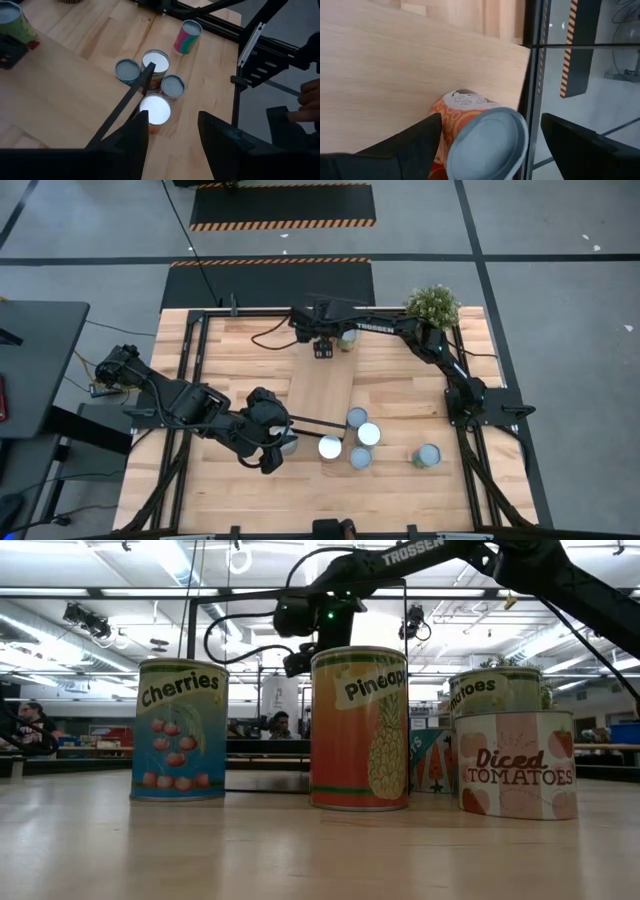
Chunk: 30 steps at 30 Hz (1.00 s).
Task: Pick and place cans onto a shelf
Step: Put the dark orange can on the shelf aligned with the green can, then adjust the green can on the shelf
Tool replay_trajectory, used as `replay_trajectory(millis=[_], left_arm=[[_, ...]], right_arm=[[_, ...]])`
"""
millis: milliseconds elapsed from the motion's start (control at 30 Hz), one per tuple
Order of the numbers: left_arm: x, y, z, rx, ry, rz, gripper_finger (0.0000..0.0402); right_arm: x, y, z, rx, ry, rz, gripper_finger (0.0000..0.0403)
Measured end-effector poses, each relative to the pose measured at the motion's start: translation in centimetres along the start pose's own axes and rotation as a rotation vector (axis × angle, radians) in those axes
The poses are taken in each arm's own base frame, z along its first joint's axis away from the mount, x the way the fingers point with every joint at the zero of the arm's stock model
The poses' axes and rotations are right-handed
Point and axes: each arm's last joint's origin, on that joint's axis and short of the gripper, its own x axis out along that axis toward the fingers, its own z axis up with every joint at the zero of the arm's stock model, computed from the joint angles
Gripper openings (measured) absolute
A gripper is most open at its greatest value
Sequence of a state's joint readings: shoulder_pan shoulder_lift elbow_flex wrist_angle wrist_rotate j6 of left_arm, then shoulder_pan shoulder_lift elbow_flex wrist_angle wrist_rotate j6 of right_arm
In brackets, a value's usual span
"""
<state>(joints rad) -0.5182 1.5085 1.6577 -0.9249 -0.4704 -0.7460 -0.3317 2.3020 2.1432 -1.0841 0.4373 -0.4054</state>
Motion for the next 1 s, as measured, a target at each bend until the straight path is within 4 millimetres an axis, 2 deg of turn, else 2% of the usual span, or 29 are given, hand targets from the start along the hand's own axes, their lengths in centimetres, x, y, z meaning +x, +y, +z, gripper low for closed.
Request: replay_trajectory(millis=[100, 333, 433, 700, 1000], left_arm=[[0.0, 0.0, 0.0, 0.001, 0.000, 0.000, 0.0176], [0.0, 0.0, 0.0, 0.008, 0.000, 0.000, 0.0176], [0.0, 0.0, 0.0, 0.011, 0.000, 0.000, 0.0176], [0.0, -0.1, -0.1, 0.010, 0.016, -0.018, 0.0176], [0.0, -0.1, -0.1, 0.011, 0.016, -0.019, 0.0176]], right_arm=[[-0.9, 0.3, 0.3, -0.002, -0.007, 0.015, 0.0348], [-2.5, 3.3, 0.3, -0.070, 0.058, 0.064, 0.0348], [-2.7, 4.1, 0.1, -0.084, 0.112, 0.013, 0.0348], [-3.0, 4.3, -1.1, -0.019, 0.229, -0.010, 0.0348], [-2.8, 3.8, -1.2, -0.032, 0.244, -0.051, 0.0348]])
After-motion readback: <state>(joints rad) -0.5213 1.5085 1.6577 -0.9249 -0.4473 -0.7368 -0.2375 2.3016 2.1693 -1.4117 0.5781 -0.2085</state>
